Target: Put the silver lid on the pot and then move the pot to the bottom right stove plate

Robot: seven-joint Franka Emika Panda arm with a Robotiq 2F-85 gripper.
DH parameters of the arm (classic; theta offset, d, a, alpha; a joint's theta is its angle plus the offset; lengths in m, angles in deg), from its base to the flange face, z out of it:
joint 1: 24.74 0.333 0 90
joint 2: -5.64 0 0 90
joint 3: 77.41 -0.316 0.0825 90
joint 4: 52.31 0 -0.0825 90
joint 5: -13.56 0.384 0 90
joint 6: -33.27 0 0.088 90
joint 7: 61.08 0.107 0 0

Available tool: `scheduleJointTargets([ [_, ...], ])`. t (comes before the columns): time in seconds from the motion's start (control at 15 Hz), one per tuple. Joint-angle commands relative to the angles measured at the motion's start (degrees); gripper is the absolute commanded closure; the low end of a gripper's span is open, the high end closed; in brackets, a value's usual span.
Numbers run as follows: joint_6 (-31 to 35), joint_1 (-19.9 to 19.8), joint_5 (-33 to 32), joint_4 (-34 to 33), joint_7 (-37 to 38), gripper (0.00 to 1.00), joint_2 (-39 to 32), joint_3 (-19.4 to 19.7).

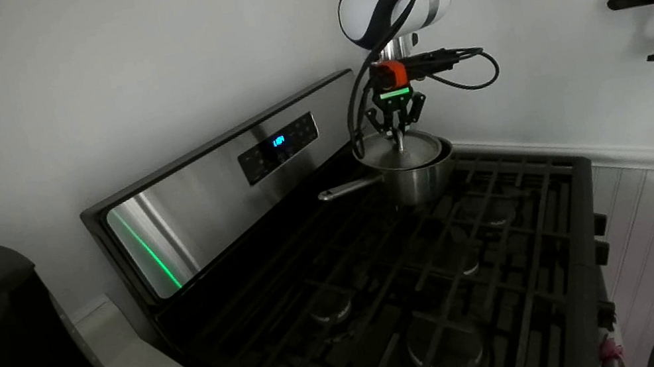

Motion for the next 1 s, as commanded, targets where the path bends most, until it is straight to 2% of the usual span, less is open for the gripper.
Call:
scheduleJointTargets([
  [0.0, -1.41, -0.76, 2.24, -3.38, 0.41, 0.98, -2.1, 0.45],
  [0.93, -5.99, -1.21, 2.64, -4.81, 0.47, 0.98, -3.58, 0.93],
])
